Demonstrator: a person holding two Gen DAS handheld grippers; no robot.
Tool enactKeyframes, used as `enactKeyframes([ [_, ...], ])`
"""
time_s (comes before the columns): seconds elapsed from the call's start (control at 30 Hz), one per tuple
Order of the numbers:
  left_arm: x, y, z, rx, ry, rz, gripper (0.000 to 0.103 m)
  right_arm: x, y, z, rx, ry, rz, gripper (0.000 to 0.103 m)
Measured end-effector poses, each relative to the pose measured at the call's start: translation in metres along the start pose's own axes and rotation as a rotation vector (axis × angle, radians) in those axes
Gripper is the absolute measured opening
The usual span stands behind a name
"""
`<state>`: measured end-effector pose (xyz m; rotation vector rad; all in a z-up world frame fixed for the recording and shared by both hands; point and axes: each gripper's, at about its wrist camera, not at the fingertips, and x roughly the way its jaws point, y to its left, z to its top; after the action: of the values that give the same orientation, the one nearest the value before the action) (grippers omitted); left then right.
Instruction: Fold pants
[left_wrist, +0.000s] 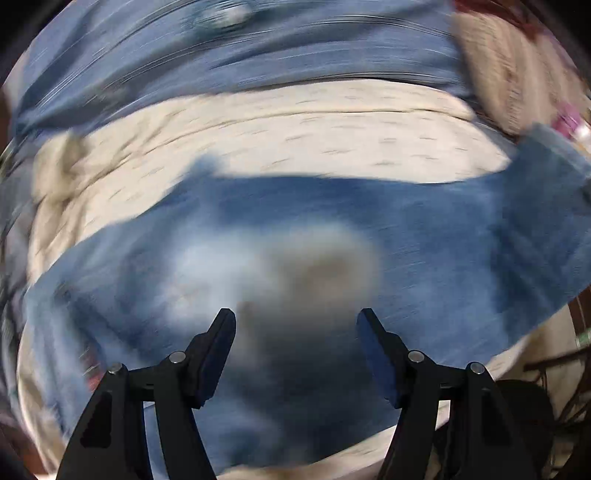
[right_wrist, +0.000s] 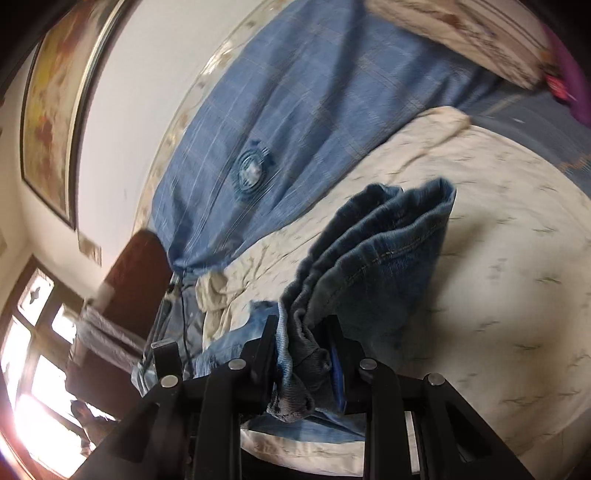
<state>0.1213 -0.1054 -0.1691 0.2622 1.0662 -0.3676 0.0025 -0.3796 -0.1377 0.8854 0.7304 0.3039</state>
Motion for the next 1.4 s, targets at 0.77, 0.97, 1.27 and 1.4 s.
enactKeyframes([
  [0.77,-0.028,0.039,0.010,-0.097,-0.117,-0.080,0.069,0.096,0.006,-0.057,0.069,0.167,0.111,0.038],
  [0.97,-0.005,0.002,0.017,-0.074,-0.039,-0.203,0.069,0.070,-0.035,-0.045,0.174,0.096,0.050,0.039],
  [1.27,0.030,-0.033,-0.001,-0.035,0.069,-0.268,0.028,0.054,-0.056,-0.034,0.248,0.052,0.094,0.039],
  [1.4,0.023,-0.034,-0.001,-0.023,0.053,-0.284,0.019,0.061,-0.043,-0.024,0.182,0.035,0.041,0.039],
])
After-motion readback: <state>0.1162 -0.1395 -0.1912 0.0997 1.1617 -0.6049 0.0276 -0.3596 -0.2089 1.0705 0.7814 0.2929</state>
